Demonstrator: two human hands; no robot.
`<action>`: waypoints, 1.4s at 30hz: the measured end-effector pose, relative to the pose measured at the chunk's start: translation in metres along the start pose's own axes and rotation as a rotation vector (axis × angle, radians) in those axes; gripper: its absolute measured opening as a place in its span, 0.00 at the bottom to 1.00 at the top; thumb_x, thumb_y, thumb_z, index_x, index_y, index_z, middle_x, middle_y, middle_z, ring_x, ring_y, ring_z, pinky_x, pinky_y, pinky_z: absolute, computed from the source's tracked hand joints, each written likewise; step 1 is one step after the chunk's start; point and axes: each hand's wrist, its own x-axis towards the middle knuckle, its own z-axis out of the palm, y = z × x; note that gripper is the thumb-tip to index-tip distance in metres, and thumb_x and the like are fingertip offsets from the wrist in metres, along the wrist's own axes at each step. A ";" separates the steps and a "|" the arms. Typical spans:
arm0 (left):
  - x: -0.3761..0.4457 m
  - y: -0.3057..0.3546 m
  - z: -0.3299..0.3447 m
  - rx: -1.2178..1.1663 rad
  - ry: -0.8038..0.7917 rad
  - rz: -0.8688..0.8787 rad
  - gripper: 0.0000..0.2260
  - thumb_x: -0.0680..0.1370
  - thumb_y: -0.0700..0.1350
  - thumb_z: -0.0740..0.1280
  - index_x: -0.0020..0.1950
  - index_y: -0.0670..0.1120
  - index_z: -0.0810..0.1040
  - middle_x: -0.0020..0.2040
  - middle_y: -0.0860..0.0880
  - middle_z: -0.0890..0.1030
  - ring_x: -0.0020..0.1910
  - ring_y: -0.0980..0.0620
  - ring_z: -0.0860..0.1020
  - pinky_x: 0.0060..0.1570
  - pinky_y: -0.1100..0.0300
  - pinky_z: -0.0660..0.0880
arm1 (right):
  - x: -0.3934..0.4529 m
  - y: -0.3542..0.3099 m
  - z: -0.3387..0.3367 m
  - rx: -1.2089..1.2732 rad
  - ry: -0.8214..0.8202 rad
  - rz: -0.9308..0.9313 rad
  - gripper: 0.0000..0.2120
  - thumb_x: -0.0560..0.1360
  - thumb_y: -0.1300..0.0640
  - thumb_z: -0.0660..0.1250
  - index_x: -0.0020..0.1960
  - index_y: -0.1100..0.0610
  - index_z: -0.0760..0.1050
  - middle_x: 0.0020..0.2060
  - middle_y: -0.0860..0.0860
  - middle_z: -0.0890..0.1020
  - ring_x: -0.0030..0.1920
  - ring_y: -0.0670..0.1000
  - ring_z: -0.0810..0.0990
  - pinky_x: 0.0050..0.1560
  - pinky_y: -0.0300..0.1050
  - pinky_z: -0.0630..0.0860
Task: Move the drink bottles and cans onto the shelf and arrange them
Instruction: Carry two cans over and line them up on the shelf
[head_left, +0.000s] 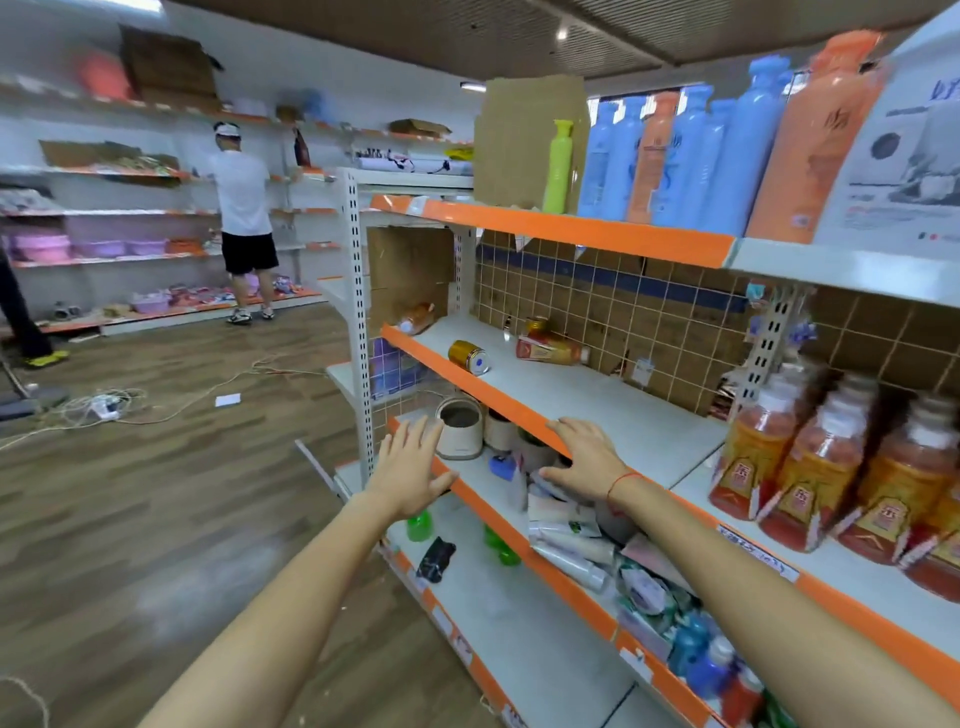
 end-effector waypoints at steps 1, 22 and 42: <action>0.007 -0.004 0.002 -0.002 0.001 0.006 0.34 0.80 0.60 0.56 0.79 0.48 0.44 0.79 0.45 0.47 0.77 0.44 0.45 0.75 0.46 0.47 | 0.010 0.002 0.002 0.000 -0.003 0.004 0.36 0.71 0.41 0.66 0.73 0.54 0.59 0.71 0.54 0.64 0.71 0.56 0.60 0.72 0.49 0.57; 0.225 -0.077 0.011 -0.060 0.040 0.080 0.35 0.79 0.60 0.58 0.78 0.47 0.46 0.79 0.45 0.48 0.77 0.44 0.47 0.75 0.46 0.48 | 0.239 0.047 0.029 0.041 -0.004 0.094 0.36 0.74 0.44 0.67 0.75 0.56 0.57 0.73 0.54 0.63 0.73 0.56 0.58 0.72 0.51 0.57; 0.424 -0.195 0.031 -0.044 -0.081 0.443 0.40 0.74 0.59 0.67 0.78 0.47 0.50 0.78 0.44 0.54 0.76 0.44 0.53 0.73 0.47 0.56 | 0.367 0.040 0.076 0.126 0.104 0.417 0.34 0.72 0.48 0.69 0.74 0.55 0.60 0.71 0.56 0.66 0.71 0.58 0.63 0.71 0.51 0.60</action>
